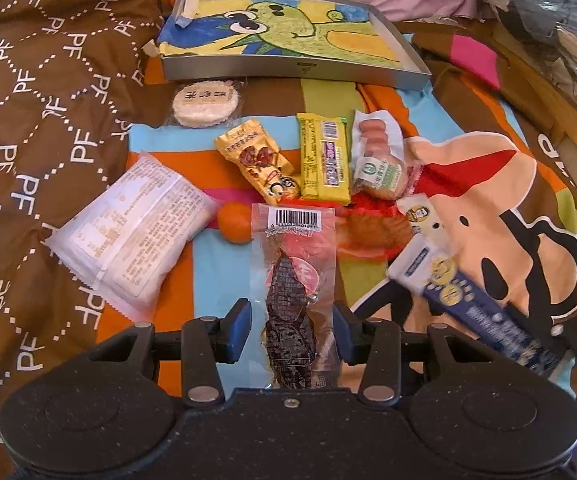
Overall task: Organize snacks
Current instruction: 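Lift the blue stick snack with the right tool while the left tool lifts the jerky packet, then lower the blue stick into the metal tray with the right tool while the left tool releases the jerky there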
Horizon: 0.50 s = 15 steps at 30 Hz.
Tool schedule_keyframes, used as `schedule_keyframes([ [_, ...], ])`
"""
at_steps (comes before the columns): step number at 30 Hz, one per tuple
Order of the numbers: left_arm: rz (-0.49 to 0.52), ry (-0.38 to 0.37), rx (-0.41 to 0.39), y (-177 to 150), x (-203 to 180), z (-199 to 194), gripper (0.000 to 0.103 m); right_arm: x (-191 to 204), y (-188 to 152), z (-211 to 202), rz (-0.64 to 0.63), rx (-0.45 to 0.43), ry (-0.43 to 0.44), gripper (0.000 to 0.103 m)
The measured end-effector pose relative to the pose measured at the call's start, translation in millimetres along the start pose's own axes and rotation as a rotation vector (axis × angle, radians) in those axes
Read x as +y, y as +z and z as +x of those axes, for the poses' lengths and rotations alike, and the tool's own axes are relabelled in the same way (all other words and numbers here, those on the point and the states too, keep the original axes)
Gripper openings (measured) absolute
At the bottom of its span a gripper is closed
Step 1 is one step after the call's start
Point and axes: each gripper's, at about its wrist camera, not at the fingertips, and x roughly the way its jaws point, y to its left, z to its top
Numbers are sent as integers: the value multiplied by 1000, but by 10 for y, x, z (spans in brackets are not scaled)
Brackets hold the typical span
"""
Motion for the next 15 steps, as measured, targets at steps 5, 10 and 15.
schedule_keyframes([
  [5, 6, -7, -8, 44, -60, -23, 46, -151, -26, -34, -41, -19, -52, 31],
  [10, 24, 11, -30, 230, -58, -100, 46, -316, 87, 98, -50, -65, -85, 31],
  [15, 69, 24, -110, 650, 47, -246, 46, -629, 376, 318, 5, -159, -136, 31],
])
